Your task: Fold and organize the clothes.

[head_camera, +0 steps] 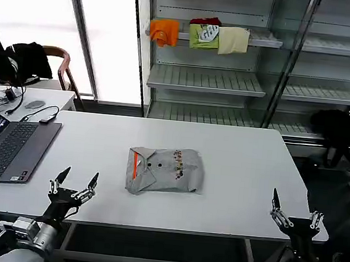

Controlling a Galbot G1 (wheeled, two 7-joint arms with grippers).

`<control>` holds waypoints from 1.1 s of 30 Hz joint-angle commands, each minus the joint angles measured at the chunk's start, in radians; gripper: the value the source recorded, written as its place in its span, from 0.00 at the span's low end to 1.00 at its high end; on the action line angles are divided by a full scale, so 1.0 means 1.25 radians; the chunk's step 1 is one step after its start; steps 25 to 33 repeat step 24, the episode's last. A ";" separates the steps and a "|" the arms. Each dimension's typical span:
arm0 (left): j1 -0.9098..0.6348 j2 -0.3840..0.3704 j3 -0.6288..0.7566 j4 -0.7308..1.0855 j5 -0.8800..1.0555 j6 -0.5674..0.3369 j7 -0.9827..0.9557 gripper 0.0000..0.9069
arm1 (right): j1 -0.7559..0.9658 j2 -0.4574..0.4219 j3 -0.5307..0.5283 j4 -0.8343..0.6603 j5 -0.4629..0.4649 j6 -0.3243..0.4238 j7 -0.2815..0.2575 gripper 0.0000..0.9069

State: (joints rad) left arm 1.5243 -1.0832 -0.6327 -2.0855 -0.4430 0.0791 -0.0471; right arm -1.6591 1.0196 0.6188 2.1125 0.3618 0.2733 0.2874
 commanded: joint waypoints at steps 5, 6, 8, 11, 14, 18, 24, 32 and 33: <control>0.003 -0.003 -0.004 -0.004 0.002 -0.003 0.002 1.00 | -0.005 0.009 0.003 0.005 -0.010 0.016 -0.003 1.00; 0.002 -0.003 -0.004 -0.004 0.002 -0.003 0.003 1.00 | -0.006 0.009 0.004 0.004 -0.010 0.018 -0.003 1.00; 0.001 -0.004 -0.003 -0.003 0.002 -0.004 0.004 1.00 | -0.006 0.008 0.006 0.004 -0.009 0.019 -0.002 1.00; 0.001 -0.005 -0.001 -0.003 0.003 -0.004 0.004 1.00 | -0.009 0.008 0.009 0.004 -0.010 0.020 -0.002 1.00; 0.001 -0.005 -0.002 -0.004 0.004 -0.004 0.004 1.00 | -0.012 0.008 0.009 0.004 -0.010 0.022 -0.002 1.00; 0.003 -0.007 -0.007 -0.004 0.005 -0.003 0.004 1.00 | -0.012 0.007 0.011 0.000 -0.009 0.024 0.000 1.00; 0.018 -0.005 -0.038 -0.007 0.001 -0.006 0.004 1.00 | -0.021 -0.001 0.019 -0.002 -0.005 0.034 0.003 1.00; 0.018 -0.005 -0.038 -0.007 0.001 -0.006 0.004 1.00 | -0.021 -0.001 0.019 -0.002 -0.005 0.034 0.003 1.00; 0.018 -0.005 -0.038 -0.007 0.001 -0.006 0.004 1.00 | -0.021 -0.001 0.019 -0.002 -0.005 0.034 0.003 1.00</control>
